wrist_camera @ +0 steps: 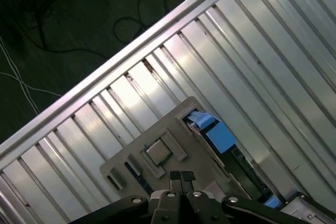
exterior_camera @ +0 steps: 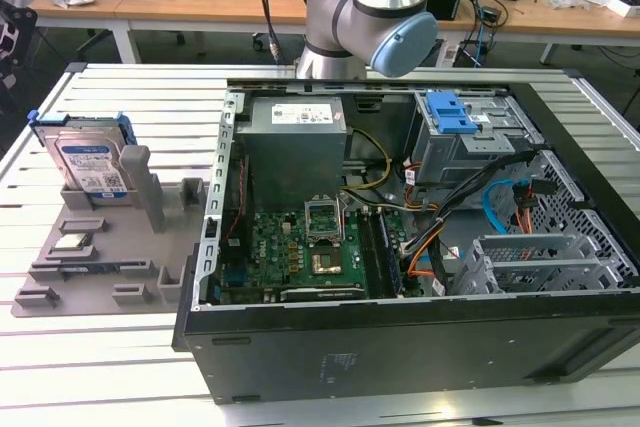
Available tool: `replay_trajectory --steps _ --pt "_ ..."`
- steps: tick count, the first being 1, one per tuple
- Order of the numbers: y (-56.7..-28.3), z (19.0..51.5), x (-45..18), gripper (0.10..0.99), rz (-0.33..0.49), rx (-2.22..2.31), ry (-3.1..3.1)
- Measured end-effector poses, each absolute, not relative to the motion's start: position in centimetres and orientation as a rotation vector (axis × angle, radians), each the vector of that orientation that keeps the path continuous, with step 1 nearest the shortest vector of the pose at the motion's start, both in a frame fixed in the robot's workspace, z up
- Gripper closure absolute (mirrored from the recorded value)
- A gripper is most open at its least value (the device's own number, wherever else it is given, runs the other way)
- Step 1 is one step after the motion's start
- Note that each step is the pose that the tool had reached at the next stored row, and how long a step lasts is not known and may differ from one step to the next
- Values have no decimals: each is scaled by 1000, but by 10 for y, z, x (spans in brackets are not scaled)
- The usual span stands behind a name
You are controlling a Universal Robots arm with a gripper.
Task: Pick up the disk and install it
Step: 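Pick up the disk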
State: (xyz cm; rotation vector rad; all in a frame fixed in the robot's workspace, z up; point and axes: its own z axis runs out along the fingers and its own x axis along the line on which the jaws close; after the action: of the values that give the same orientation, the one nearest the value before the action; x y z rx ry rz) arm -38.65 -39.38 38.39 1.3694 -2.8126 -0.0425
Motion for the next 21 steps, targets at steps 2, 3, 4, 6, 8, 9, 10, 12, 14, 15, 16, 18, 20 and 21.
replay_trajectory --steps 2,3,4,6,8,9,10,12,14,15,16,18,20,21 --pt "-394 384 -387 980 -42 1402 -2796" --pt "-394 384 -387 980 -42 1429 -2782" --pt "-394 384 -387 980 -42 1463 -2764" --pt "-394 384 -387 980 -41 1557 -2711" --pt "-394 384 -387 980 -41 1617 -2675" --pt "-394 384 -387 980 -40 1648 -2656" --pt "-394 384 -387 980 -40 1670 -2642" --pt "-394 384 -387 980 -39 1726 -2605" --pt "-394 384 -387 980 -39 1782 -2567" --pt "-394 384 -387 980 -38 1813 -2544" --pt "-394 384 -387 980 -38 1838 -2526" --pt "-394 384 -387 980 -38 1868 -2503" --pt "-394 384 -387 980 -37 1940 -2447" --pt "-394 384 -387 980 -37 1969 -2424"
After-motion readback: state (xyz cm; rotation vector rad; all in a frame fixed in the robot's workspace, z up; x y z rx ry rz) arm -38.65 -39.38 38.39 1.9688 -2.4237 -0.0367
